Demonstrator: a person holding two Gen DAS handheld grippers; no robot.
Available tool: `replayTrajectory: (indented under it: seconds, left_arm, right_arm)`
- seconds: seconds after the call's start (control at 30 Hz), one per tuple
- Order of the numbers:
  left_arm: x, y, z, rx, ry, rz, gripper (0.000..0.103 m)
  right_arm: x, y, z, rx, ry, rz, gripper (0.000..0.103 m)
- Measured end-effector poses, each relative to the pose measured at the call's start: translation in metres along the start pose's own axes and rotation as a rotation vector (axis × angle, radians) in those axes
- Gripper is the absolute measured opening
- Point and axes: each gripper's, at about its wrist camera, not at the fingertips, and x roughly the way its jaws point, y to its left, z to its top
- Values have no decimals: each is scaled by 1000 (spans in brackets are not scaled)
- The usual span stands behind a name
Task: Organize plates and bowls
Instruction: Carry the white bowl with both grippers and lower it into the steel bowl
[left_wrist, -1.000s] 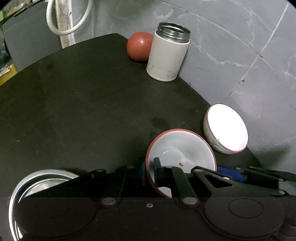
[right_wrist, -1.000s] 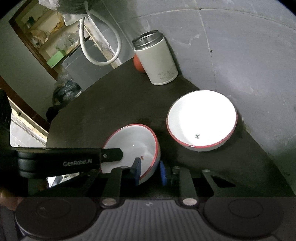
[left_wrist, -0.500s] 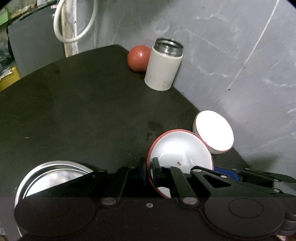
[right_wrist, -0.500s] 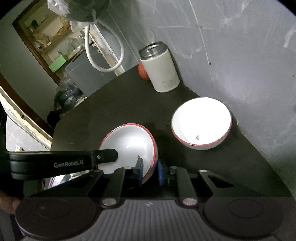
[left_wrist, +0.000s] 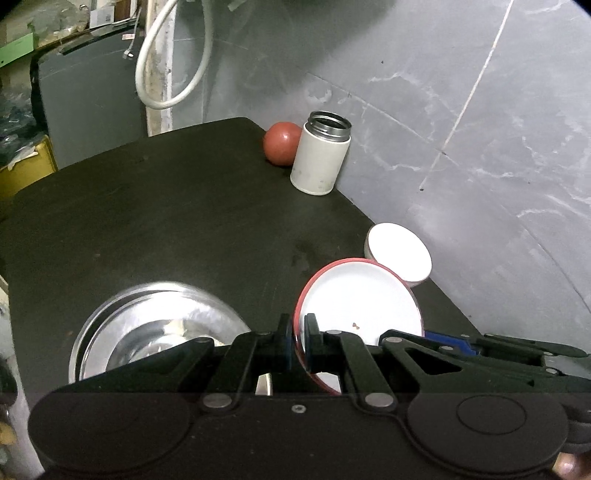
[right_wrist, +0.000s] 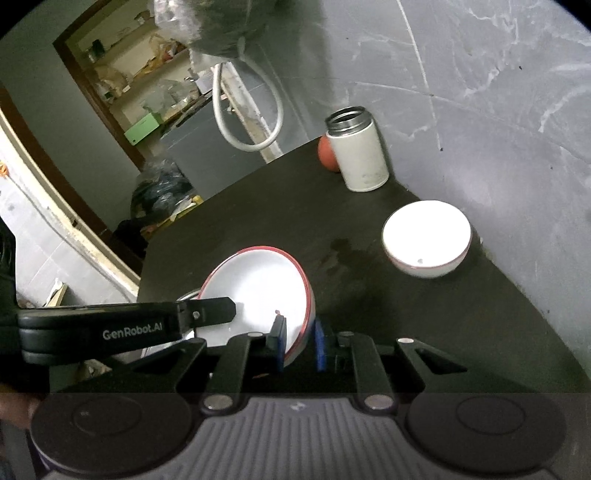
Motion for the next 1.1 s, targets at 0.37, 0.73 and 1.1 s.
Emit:
replayTrajectory:
  seconds: [0.37,0.73,1.1]
  left_arm:
    - [-37,3,-40,-19,0,-18,6]
    - [-54,9,-68,-55,25,-27,7]
    - [-55,16,-88,-92,81,-34,7]
  right_arm:
    - [-28,21,-38,-30,38,-5,18]
    - [-37,36,-58,-64,87,-6,18]
    - [-39,43,-72,-96,164,2,18]
